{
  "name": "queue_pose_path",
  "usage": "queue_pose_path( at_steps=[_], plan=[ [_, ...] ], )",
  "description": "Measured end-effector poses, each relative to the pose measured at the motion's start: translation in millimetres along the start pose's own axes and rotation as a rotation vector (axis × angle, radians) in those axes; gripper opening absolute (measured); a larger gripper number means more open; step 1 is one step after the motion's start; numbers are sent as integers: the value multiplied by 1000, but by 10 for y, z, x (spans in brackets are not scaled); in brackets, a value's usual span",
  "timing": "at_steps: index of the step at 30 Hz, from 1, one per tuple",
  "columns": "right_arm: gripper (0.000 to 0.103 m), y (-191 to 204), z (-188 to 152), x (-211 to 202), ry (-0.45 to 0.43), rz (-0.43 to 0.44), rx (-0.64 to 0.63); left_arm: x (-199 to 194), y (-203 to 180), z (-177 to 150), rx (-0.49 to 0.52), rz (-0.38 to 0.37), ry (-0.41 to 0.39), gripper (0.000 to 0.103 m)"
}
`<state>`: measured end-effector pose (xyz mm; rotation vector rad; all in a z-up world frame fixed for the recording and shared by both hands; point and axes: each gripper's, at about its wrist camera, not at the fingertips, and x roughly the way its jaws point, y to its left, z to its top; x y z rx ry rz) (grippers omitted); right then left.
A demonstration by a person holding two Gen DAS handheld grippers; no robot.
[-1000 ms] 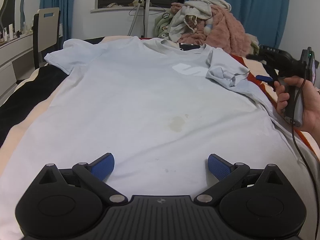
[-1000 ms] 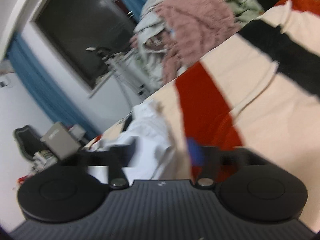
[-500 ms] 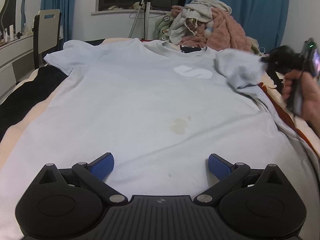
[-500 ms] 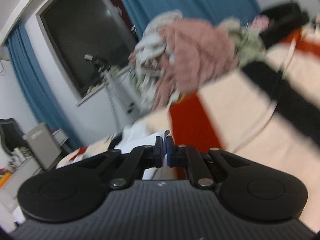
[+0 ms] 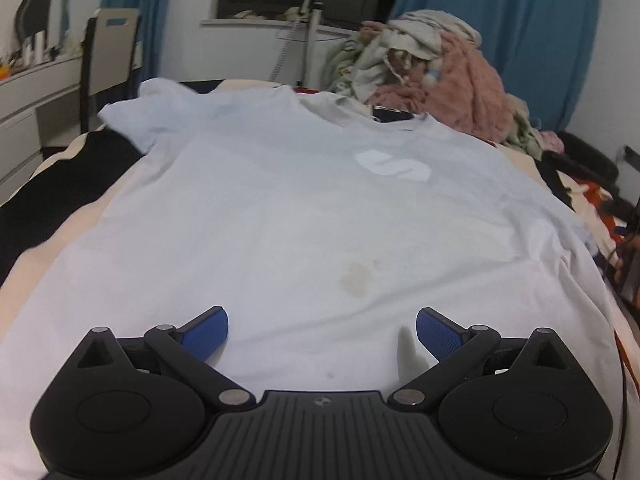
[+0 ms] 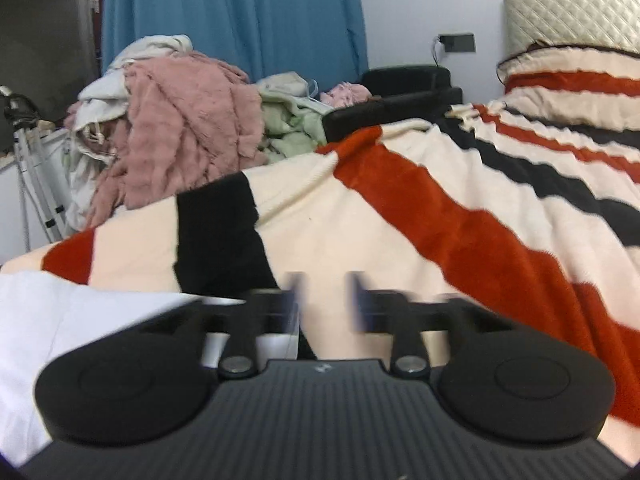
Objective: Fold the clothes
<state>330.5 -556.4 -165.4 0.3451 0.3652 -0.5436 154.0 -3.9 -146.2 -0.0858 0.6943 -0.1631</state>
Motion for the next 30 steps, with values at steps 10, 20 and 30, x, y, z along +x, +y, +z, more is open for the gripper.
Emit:
queue_pose_path(
  at_steps=[10,20,30],
  plan=[
    [87,54,-154,-667,269,332,375,-270,130,12,-85,-43,6,101],
    [76,238,-783,-785,436,456,490,-510,318,34,-185,-24,-26,102],
    [8,346,-738,-567,171,303,463,-513,89,33,-32,116,-148,103]
  ],
)
